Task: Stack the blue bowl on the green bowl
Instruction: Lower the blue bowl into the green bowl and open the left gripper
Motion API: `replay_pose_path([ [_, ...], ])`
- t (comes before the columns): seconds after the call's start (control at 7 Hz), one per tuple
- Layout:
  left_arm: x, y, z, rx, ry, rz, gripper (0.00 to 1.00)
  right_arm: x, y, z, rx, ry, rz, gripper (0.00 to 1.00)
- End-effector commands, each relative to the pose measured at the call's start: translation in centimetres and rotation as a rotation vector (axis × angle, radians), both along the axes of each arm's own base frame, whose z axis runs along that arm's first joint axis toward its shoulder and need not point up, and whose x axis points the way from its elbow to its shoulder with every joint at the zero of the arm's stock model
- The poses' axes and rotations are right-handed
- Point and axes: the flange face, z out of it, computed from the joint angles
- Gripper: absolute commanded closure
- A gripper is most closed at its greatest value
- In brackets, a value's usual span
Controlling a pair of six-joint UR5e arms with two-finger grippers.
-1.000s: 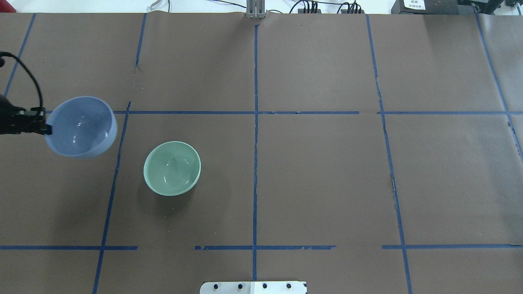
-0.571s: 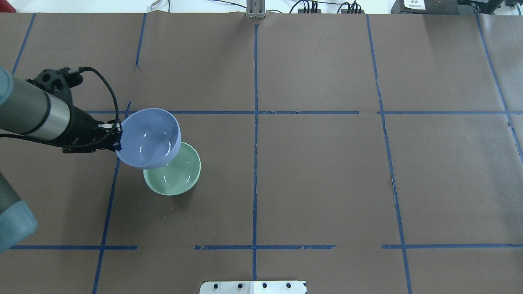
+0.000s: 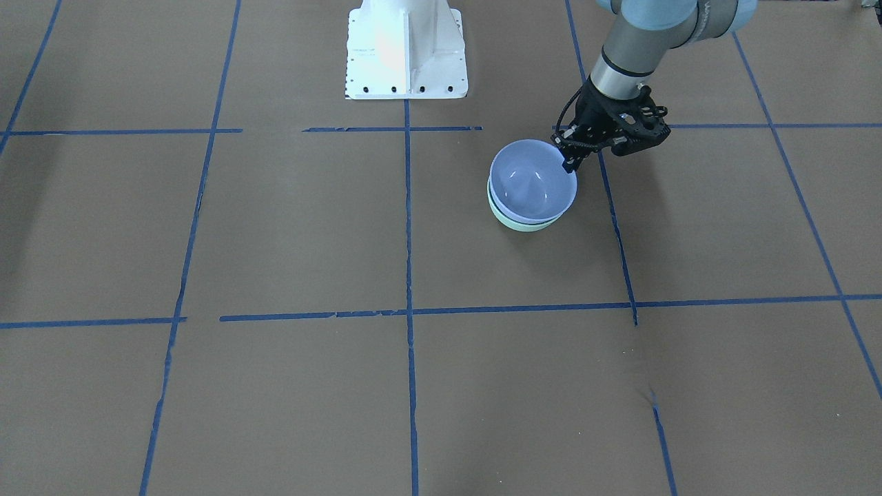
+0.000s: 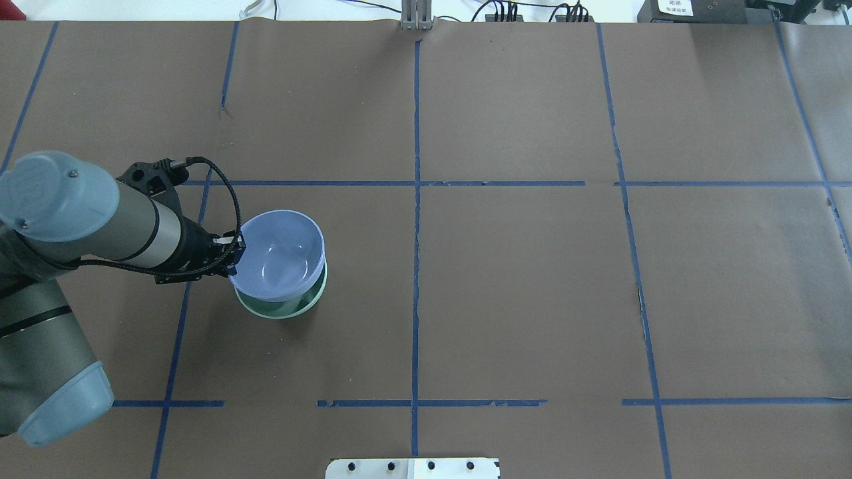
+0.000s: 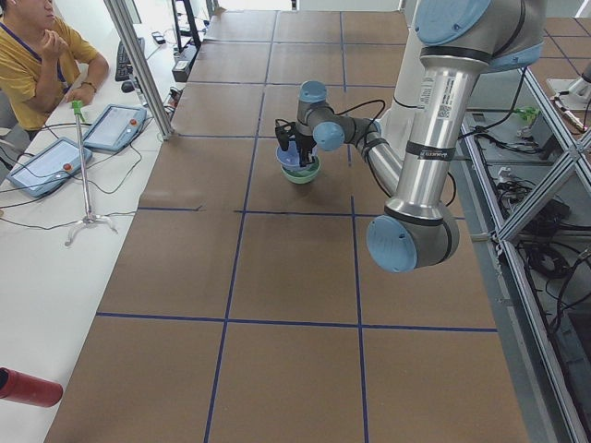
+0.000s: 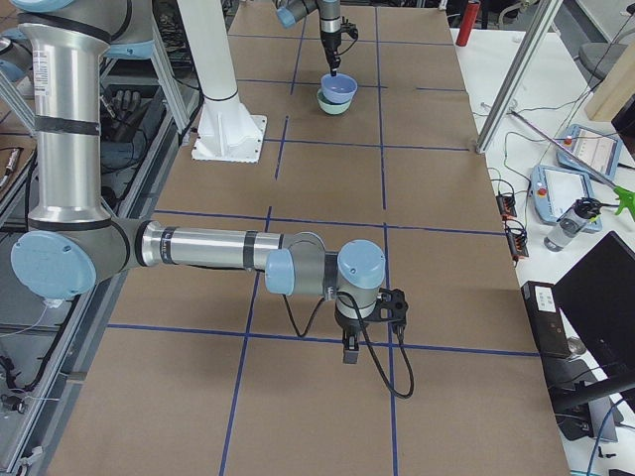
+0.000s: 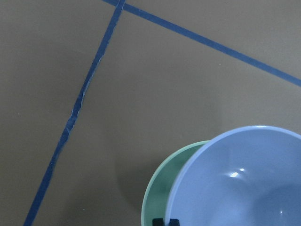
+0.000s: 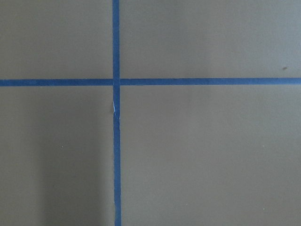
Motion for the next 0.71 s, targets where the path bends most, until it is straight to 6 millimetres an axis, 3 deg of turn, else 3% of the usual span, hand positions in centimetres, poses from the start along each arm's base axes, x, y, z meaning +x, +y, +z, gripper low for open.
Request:
replay_pose_path([
  [0.0,1.5,0.2,1.3,-0.004,-0.007,0.004,1.00,0.0,0.0,0.0,-0.002,0.001,0.000,0.00],
  [0.43,1.7,0.4,1.6,-0.007,-0.014,0.008,1.00,0.0,0.0,0.0,0.000,0.001,0.000,0.00],
  [0.57,2.2,0.1,2.4,-0.016,-0.028,0.011,0.92,0.0,0.0,0.0,0.000,0.001,0.000,0.00],
])
